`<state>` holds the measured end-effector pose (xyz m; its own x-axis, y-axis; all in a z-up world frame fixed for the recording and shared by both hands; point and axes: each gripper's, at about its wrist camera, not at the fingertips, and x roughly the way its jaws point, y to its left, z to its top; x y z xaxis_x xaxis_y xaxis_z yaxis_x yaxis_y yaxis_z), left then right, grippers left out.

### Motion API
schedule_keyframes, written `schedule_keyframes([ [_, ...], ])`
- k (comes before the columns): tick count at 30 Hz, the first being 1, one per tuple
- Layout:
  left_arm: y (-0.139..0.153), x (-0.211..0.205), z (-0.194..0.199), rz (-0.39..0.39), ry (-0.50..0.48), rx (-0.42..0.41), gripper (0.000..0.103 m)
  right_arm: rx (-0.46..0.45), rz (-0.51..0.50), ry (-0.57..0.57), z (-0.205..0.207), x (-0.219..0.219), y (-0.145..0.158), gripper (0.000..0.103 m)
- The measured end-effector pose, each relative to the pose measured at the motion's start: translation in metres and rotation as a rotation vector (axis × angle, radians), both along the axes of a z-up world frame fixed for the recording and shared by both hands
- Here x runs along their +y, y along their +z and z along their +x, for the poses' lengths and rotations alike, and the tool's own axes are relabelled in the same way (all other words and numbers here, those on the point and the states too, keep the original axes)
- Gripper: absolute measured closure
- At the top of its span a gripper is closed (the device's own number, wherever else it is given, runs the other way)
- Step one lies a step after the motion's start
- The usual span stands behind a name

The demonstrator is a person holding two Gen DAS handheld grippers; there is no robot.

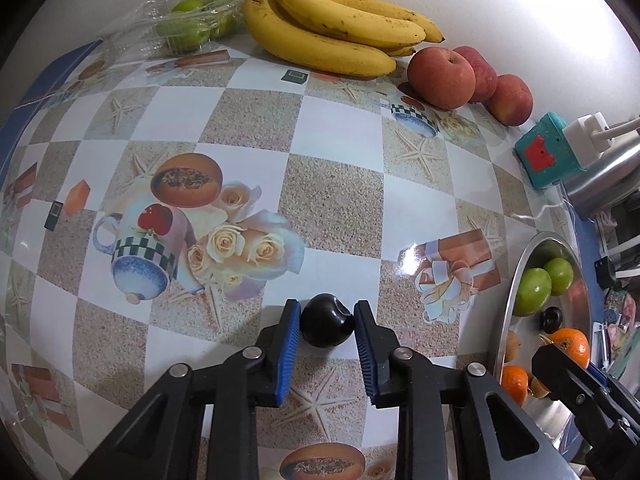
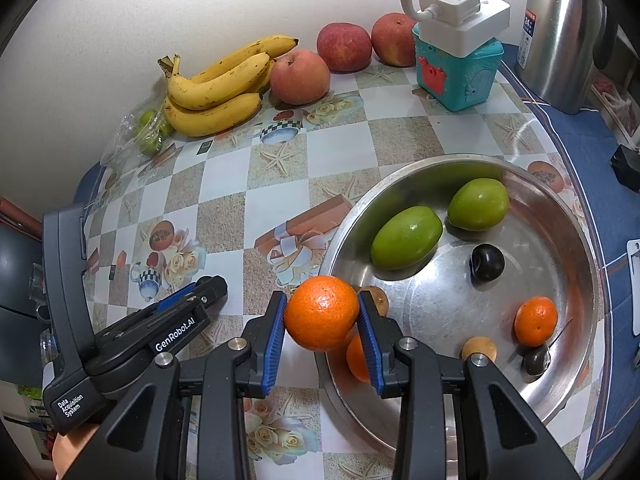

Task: Organize fruits
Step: 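Carry the black plum and the orange in both tools over the steel bowl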

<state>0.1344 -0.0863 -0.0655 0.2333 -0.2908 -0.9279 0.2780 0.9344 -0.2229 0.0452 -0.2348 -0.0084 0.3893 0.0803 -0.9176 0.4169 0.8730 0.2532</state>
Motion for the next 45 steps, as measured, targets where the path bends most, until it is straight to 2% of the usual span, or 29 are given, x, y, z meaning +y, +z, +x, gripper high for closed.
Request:
schedule_keyframes([
  [8,0.014,0.008,0.000,-0.037,0.024,-0.001,0.074,0.001,0.006,-0.013,-0.001,-0.002,-0.001,0.066],
  [21,0.066,0.028,-0.002,-0.111,0.058,-0.084,0.074,0.009,0.009,-0.052,-0.006,-0.014,-0.003,0.066],
  [30,0.099,0.023,-0.008,-0.152,0.039,-0.149,0.074,0.010,0.009,-0.087,-0.013,-0.025,-0.001,0.066],
  [38,0.113,-0.001,-0.025,-0.161,-0.037,-0.179,0.074,0.004,0.037,-0.151,-0.025,-0.049,-0.001,0.066],
  [45,0.118,-0.041,-0.050,-0.130,-0.150,-0.205,0.074,-0.001,0.043,-0.238,-0.045,-0.078,0.000,0.066],
])
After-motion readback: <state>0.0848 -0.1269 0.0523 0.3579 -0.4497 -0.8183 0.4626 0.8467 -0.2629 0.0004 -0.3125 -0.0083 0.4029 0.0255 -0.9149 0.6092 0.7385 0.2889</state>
